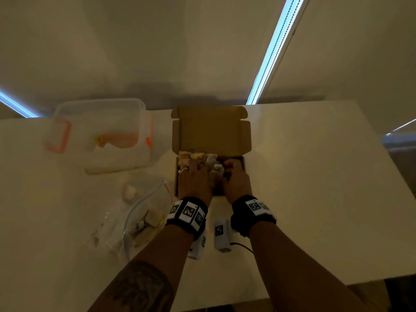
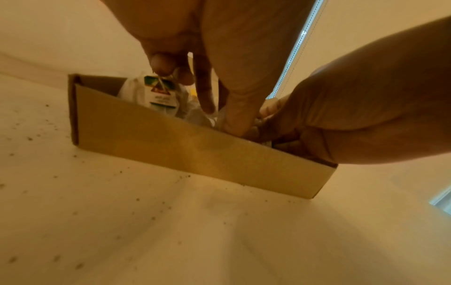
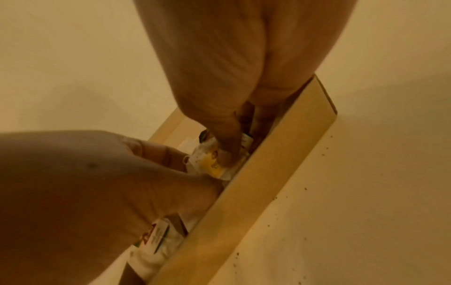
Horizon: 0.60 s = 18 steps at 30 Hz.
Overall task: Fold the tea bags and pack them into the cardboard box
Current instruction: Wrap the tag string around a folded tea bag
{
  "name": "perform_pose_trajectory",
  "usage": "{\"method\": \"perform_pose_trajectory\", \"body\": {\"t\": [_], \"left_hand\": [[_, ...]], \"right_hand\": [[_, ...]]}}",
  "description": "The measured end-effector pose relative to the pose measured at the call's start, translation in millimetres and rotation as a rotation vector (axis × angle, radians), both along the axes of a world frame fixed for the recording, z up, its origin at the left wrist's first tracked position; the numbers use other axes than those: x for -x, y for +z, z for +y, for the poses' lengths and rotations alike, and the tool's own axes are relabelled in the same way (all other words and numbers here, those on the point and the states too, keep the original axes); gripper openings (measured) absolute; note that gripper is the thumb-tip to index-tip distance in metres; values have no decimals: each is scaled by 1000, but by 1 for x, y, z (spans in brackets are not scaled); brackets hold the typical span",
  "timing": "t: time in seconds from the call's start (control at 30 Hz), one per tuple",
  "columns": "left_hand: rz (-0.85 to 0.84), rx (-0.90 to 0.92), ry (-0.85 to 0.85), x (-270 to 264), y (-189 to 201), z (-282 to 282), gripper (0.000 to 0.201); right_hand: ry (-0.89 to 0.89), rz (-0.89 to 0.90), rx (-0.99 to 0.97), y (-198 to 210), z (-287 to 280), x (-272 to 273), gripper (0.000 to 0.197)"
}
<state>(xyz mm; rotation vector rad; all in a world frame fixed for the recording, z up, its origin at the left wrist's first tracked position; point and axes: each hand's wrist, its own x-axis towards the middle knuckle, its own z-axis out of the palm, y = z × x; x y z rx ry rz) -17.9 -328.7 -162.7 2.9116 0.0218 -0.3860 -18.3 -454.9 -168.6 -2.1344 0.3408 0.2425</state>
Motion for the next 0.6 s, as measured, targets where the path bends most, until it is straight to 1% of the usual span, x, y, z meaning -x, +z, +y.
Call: {"method": "perform_pose_trajectory", "body": {"t": [0.13, 0.2, 0.33, 0.4, 0.5, 0.6], "left_hand": [[-32, 71, 62, -5, -10, 2, 44], [-25, 93, 71, -5, -14, 2, 44], [-5, 103, 50, -3, -14, 4, 51], [-11, 146, 53, -2, -11, 6, 49], [-49, 204, 56, 2, 3, 10, 41], [-106, 334, 101, 14, 35, 16, 38]], "right_hand": [[-23, -36, -1, -5, 3, 2, 21], [-20, -45, 6, -6, 4, 3, 22], [17, -52, 26, -4, 3, 4, 25], [38, -65, 42, -3, 1, 4, 27], [62, -63, 90, -5, -4, 5, 37], [61, -53, 142, -3, -9, 8, 43]]}}
